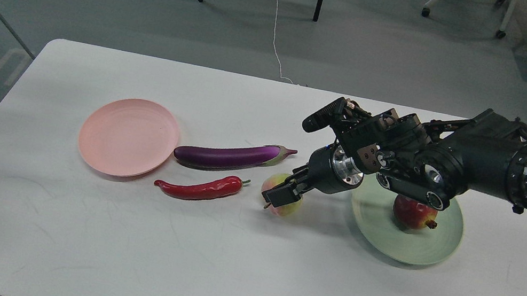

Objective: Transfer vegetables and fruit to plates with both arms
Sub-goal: 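Move the right hand to the peach and grasp it, then carry the peach onto the green plate beside the apple and release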

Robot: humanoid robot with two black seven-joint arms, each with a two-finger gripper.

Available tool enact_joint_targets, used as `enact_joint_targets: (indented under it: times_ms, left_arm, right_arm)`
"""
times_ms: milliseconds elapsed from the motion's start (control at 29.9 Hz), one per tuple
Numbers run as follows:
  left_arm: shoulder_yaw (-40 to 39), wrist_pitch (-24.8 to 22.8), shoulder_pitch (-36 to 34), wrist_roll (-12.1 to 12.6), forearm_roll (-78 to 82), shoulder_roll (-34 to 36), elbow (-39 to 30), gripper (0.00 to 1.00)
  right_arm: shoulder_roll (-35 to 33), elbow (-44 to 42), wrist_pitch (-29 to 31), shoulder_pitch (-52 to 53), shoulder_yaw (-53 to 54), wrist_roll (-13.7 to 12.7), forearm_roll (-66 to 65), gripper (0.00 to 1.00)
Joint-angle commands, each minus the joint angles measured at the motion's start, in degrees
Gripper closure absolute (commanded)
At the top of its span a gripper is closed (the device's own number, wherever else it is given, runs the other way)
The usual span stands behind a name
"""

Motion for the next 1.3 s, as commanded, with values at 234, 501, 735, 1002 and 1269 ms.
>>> enact_joint_targets:
  times_ms: [234,501,735,1002,1269]
  left_arm:
    - [0.09,0.00,0.08,-0.02,0.15,0.14,0.00,0.02]
    - [-0.08,0.00,-0.27,-0.02,0.06,0.31,0.00,0.02]
    - [-0.08,0.00,-0.45,0.07,0.06,1.72,-0.35,0.02]
    - [-0.08,0.00,-0.45,-0.02,0.06,1.89,-0.44,0.02]
    - [-0.08,0.00,-0.45,-0.02,0.06,1.72,-0.44,0.02]
  right_arm:
    - [1.07,-0.45,-0.20,-1.48,0.08,0.26,-0.10,0.33]
    - [-4.46,2.17,-0.38,4.41,1.13,0.44,0.87,0.44]
    - [-18.08,9.30,-0.20,8.02,0.43,0.35,-0.01,0.44]
    - [-30.48,11.24,-0.20,6.36,-2.56,0.26,-1.94,0.44]
    - [-30.66,10.18,-1.87,2.31,-2.03,0.26,-1.94,0.42]
